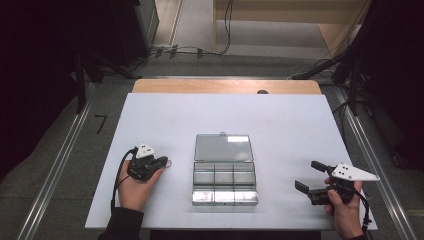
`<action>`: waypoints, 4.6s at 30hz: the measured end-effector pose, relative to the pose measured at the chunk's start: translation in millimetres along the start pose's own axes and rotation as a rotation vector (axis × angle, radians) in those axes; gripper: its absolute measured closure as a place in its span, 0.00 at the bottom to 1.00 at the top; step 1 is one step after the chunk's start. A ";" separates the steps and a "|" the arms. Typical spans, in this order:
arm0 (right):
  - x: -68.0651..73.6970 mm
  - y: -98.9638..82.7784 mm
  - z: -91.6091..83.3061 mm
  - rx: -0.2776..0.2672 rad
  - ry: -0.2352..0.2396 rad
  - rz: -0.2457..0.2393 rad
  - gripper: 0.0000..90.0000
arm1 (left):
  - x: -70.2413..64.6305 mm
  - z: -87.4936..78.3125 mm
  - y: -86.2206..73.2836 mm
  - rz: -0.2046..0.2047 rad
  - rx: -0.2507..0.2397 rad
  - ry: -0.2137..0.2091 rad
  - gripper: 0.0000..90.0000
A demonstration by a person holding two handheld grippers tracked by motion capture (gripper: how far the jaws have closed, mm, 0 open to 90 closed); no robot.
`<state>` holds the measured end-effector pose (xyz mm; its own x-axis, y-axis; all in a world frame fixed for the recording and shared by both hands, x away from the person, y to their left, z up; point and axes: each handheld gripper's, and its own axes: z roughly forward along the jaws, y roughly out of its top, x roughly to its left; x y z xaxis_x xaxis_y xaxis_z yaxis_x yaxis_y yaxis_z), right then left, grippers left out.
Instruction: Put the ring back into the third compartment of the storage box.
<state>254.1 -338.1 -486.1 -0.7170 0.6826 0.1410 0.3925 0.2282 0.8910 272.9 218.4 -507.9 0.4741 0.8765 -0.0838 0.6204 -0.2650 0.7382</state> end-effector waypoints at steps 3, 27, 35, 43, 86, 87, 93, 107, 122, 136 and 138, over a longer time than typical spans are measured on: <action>0.0 0.0 -0.2 0.000 0.001 0.001 0.00 | 0.2 -0.7 0.3 -0.004 -0.010 -0.007 0.98; 0.2 0.3 -0.8 -0.001 -0.001 -0.001 0.00 | -8.0 -23.4 15.8 -0.008 -0.128 -0.053 0.98; 0.7 0.3 -0.2 -0.004 -0.001 -0.004 0.00 | -12.2 -28.4 20.0 -0.009 -0.155 -0.072 0.98; 0.8 0.3 0.2 -0.006 0.000 -0.006 0.00 | -16.9 -31.2 23.9 -0.010 -0.178 -0.094 0.98; 2.2 0.5 1.4 0.000 0.003 -0.009 0.00 | -51.1 -26.8 44.9 0.024 -0.222 -0.199 0.98; 2.2 0.5 1.4 0.000 0.004 -0.010 0.00 | -51.7 -26.4 45.3 0.027 -0.223 -0.200 0.98; 2.6 0.6 1.6 0.000 0.004 -0.008 0.00 | -55.5 -24.7 47.4 0.028 -0.226 -0.217 0.98; 2.8 0.6 1.9 -0.001 0.005 -0.012 0.00 | -67.2 -17.8 53.5 0.043 -0.226 -0.250 0.98; 1.7 1.0 -1.9 -0.012 -0.006 -0.003 0.00 | -81.0 -8.5 60.8 0.050 -0.210 -0.291 0.98; 2.9 0.8 -1.0 -0.010 0.004 -0.003 0.00 | -93.7 1.2 66.3 0.059 -0.204 -0.318 0.98; 2.7 0.7 -0.7 -0.012 0.006 -0.007 0.00 | -95.5 2.6 66.7 0.057 -0.205 -0.321 0.98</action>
<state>252.0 -336.6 -484.7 -0.7234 0.6767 0.1370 0.3800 0.2245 0.8973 270.7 116.0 -452.3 0.6961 0.6835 -0.2199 0.4650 -0.1958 0.8634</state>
